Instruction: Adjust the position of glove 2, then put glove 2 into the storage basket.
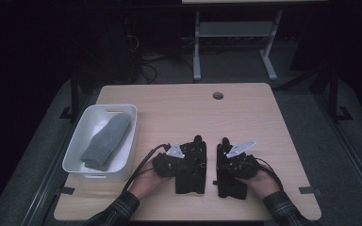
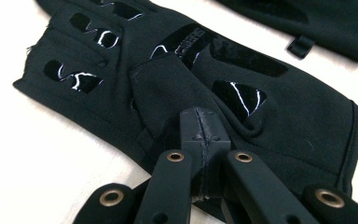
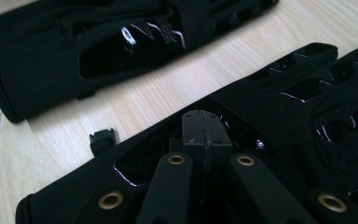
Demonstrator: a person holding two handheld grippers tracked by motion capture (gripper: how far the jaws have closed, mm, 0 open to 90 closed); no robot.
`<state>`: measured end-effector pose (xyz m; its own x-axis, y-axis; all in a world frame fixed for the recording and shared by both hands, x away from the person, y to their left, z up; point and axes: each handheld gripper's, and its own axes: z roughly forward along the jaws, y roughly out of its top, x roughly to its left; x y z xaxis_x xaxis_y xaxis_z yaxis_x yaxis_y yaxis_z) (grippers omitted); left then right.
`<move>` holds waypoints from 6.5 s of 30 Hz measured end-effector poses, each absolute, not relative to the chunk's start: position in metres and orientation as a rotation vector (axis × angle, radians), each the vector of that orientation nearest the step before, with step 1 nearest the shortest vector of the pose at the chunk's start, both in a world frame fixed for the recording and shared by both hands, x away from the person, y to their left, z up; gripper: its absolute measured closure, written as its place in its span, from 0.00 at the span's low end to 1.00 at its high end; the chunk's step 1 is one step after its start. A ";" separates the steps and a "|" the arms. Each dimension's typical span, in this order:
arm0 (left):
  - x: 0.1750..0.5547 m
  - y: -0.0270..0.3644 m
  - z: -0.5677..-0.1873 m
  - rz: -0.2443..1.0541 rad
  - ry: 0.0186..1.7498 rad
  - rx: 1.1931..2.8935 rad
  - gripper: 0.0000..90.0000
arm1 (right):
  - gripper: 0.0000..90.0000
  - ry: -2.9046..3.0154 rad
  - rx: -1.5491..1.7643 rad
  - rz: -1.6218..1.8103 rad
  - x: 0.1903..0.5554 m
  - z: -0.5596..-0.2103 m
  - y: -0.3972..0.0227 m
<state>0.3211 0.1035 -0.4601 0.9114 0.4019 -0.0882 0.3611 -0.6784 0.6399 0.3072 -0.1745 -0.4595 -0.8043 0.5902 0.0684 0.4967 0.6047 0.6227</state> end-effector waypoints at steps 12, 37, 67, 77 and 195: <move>0.320 0.103 -0.459 0.007 0.459 2.409 0.99 | 1.00 2.705 0.872 0.977 0.310 -0.459 -0.158; 0.330 0.124 -0.451 0.123 0.682 2.325 0.66 | 1.00 2.584 1.024 1.034 0.302 -0.450 -0.216; 0.340 0.127 -0.442 0.008 0.726 2.211 1.00 | 1.00 2.656 0.995 0.996 0.302 -0.461 -0.209; 0.339 0.120 -0.415 0.009 0.665 2.113 1.00 | 1.00 2.671 0.973 1.006 0.302 -0.461 -0.199; 0.348 0.089 -0.441 0.078 0.588 2.382 0.16 | 0.14 2.359 1.160 1.032 0.320 -0.482 -0.234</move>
<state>0.3476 0.0893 -0.4415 0.8965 0.4323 -0.0973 0.3922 -0.6718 0.6284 0.3201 -0.2341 -0.4825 -0.6211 0.7831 0.0322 0.5552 0.4106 0.7233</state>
